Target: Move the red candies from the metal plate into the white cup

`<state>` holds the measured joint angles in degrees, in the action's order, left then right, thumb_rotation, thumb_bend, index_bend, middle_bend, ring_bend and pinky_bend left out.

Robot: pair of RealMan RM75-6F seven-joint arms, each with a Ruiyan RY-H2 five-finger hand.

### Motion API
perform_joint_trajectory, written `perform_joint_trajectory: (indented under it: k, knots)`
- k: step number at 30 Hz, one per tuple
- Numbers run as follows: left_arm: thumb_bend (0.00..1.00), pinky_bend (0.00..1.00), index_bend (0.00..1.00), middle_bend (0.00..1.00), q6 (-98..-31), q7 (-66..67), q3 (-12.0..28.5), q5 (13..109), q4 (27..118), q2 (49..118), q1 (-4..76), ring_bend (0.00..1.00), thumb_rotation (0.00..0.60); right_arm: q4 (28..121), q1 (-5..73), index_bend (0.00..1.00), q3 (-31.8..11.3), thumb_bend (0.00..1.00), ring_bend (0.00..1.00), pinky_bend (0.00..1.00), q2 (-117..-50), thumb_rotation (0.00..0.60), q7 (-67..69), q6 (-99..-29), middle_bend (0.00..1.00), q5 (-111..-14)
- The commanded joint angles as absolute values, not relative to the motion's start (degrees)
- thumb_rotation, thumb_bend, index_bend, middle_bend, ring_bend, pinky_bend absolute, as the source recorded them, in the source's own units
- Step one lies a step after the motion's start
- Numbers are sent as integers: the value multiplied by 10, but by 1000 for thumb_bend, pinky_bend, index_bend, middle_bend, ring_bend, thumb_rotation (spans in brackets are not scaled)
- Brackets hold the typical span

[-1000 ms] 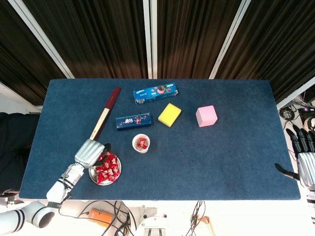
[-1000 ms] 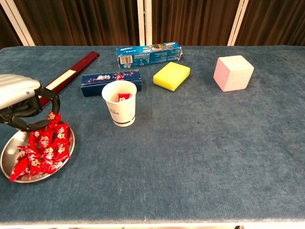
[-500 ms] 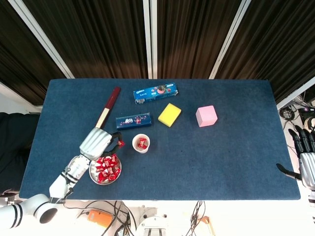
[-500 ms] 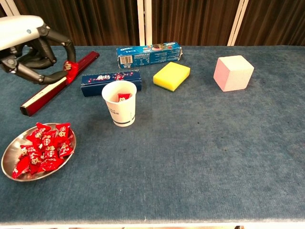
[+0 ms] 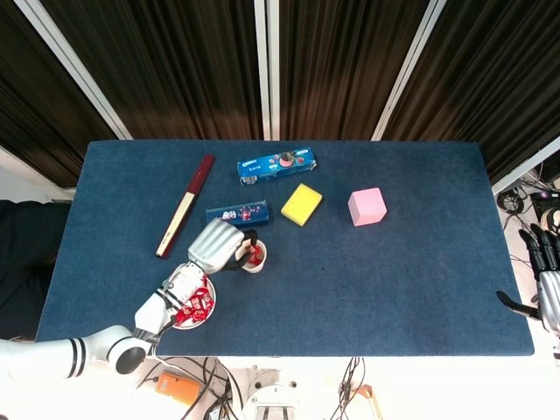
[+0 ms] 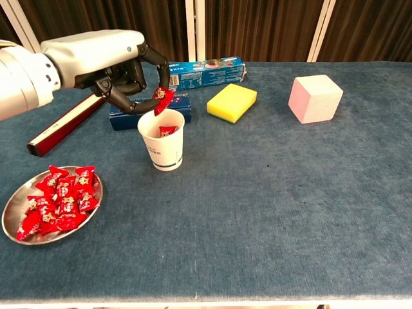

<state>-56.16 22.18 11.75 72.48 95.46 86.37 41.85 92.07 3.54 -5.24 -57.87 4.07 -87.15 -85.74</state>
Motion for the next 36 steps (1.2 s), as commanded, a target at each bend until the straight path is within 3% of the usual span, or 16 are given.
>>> perform_joint_trajectory:
  k: [1, 6, 17, 26, 36]
  knots:
    - [262, 822, 420, 947, -566, 271, 110, 686, 957, 868, 422, 853, 600, 917, 36, 0, -53, 236, 0, 59, -580, 600, 44, -869, 36, -856]
    - [189, 821, 353, 947, -602, 281, 93, 697, 987, 845, 402, 853, 600, 916, 40, 0, -54, 236, 0, 61, -581, 600, 43, -867, 36, -860]
    - [224, 821, 395, 946, -700, 209, 19, 806, 1019, 760, 315, 853, 600, 927, 45, 0, -55, 236, 0, 63, -579, 600, 32, -867, 36, -869]
    - [235, 821, 409, 946, -656, 202, -26, 819, 934, 799, 301, 853, 600, 936, 49, 0, -54, 236, 0, 64, -577, 600, 22, -864, 36, -871]
    - [245, 821, 420, 947, -637, 213, -33, 822, 878, 840, 296, 853, 600, 943, 44, 0, -52, 236, 0, 64, -574, 600, 14, -869, 36, -870]
